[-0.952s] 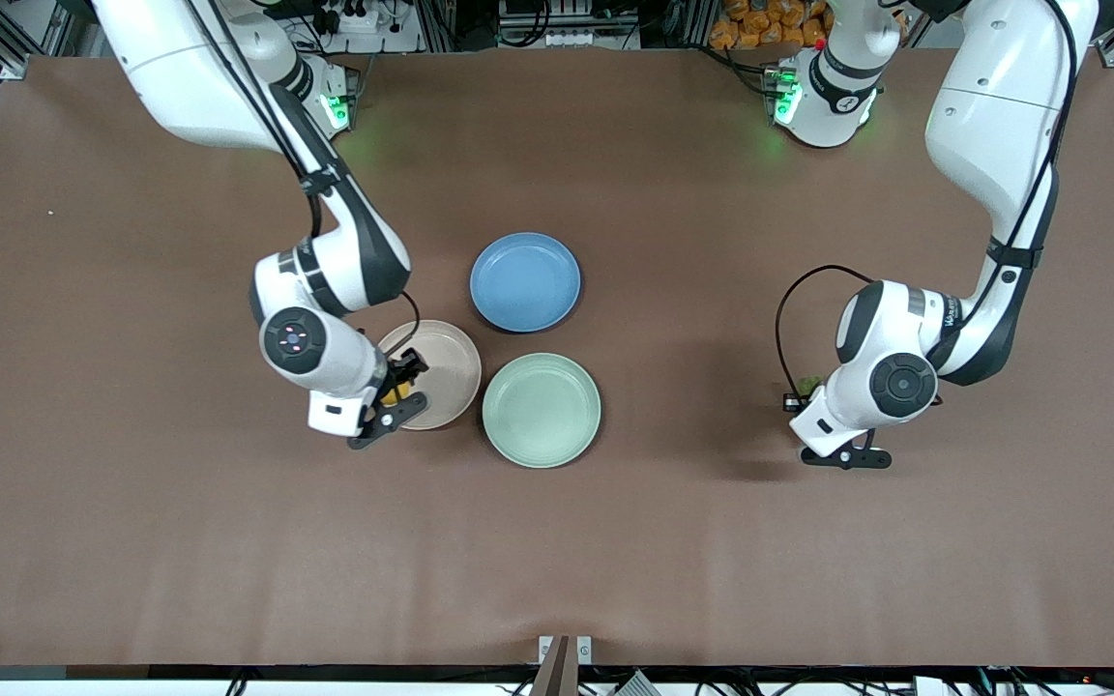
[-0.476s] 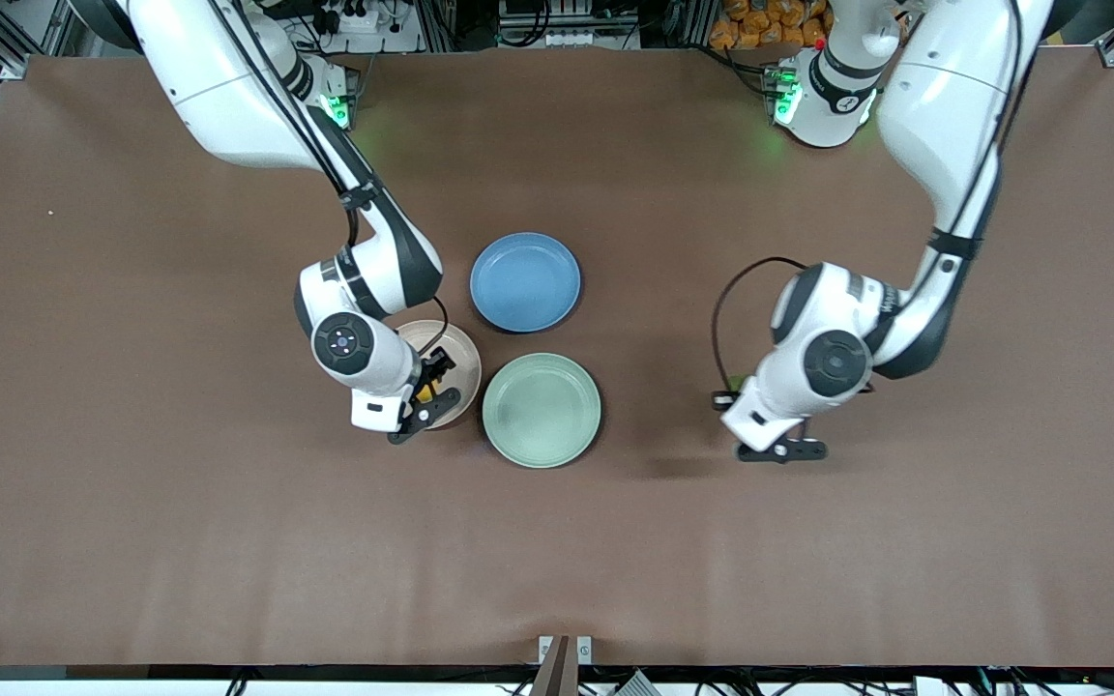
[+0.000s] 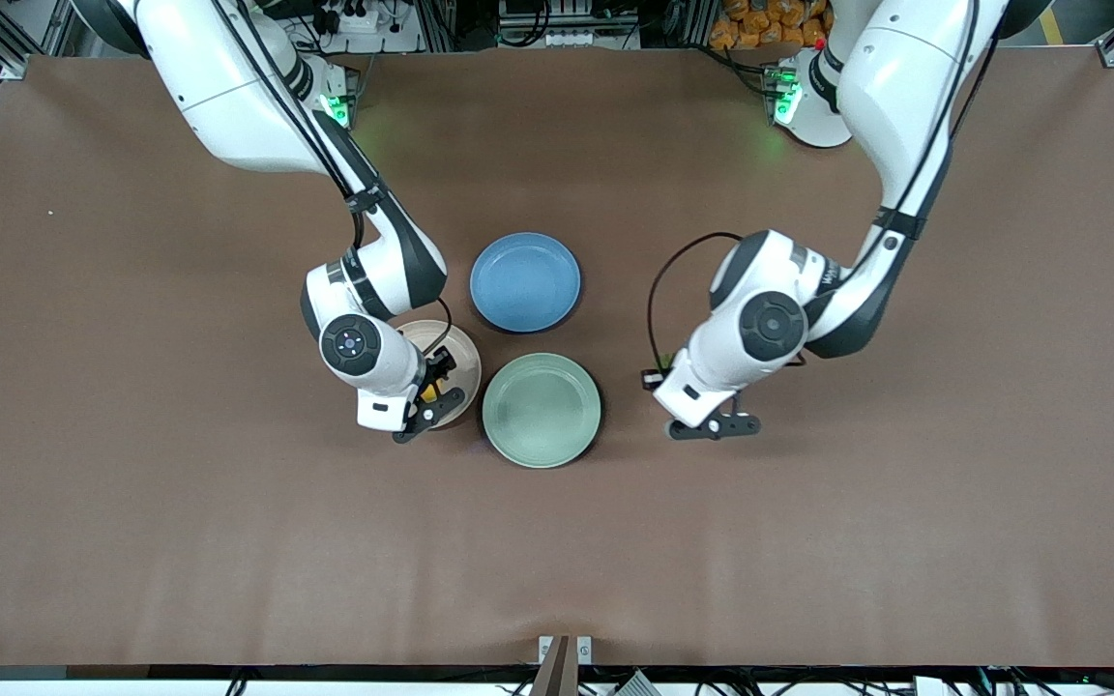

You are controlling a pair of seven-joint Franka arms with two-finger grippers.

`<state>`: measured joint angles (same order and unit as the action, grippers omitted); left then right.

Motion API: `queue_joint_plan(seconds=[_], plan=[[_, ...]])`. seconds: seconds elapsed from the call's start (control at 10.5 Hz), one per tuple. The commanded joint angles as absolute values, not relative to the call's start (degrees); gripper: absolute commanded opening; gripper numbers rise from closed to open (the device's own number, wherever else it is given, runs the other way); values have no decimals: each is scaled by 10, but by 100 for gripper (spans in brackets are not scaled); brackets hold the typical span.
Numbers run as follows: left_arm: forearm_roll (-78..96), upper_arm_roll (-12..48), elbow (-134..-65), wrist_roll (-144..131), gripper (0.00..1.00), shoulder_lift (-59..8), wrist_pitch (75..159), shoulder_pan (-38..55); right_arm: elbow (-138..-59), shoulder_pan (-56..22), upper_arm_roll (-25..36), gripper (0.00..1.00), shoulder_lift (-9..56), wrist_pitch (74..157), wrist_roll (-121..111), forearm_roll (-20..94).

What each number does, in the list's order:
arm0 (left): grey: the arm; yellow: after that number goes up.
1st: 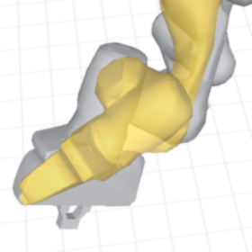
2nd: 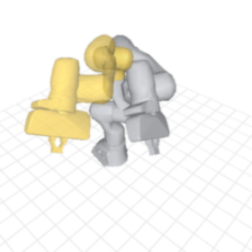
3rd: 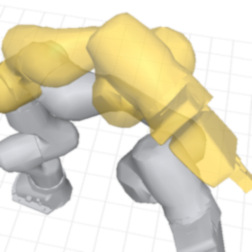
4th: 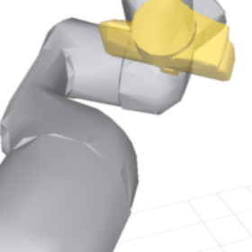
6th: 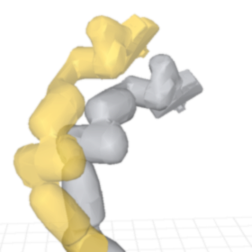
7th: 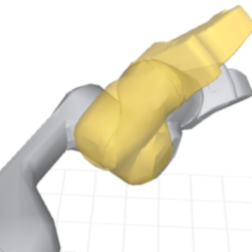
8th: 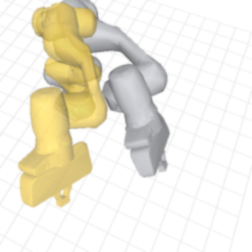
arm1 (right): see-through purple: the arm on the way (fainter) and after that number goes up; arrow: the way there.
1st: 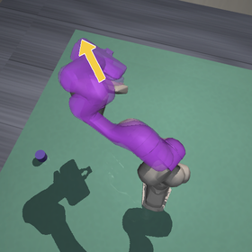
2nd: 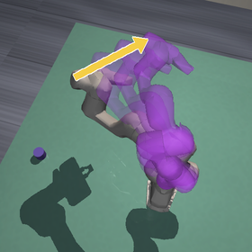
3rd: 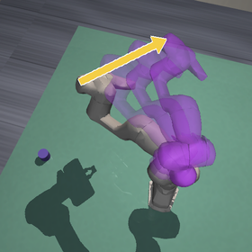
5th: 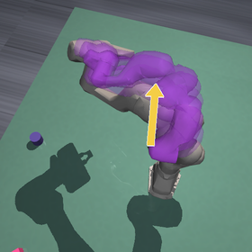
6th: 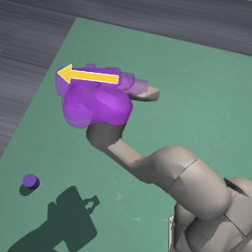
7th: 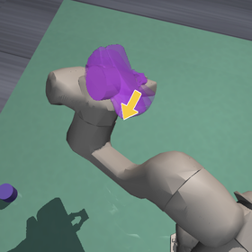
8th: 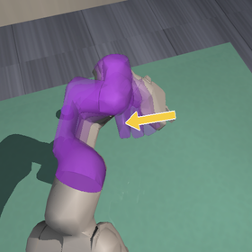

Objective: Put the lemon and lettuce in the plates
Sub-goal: 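Carry the lemon with the right gripper over the pale pink plate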

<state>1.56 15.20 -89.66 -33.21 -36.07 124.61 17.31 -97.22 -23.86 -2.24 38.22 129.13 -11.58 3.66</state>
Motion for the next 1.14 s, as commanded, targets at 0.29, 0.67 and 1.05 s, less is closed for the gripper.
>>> queue_joint_plan(seconds=[0.29,0.67,1.05], plan=[[32,151,-876,-446,0,-369,1322,227,-963,-235,-18,100,374,1284,-88,48],[30,149,-876,-513,0,-388,1396,273,-867,-202,-18,100,373,1148,-88,49],[31,148,-875,-522,0,-393,1413,277,-794,-147,-17,100,354,1037,-87,48]])
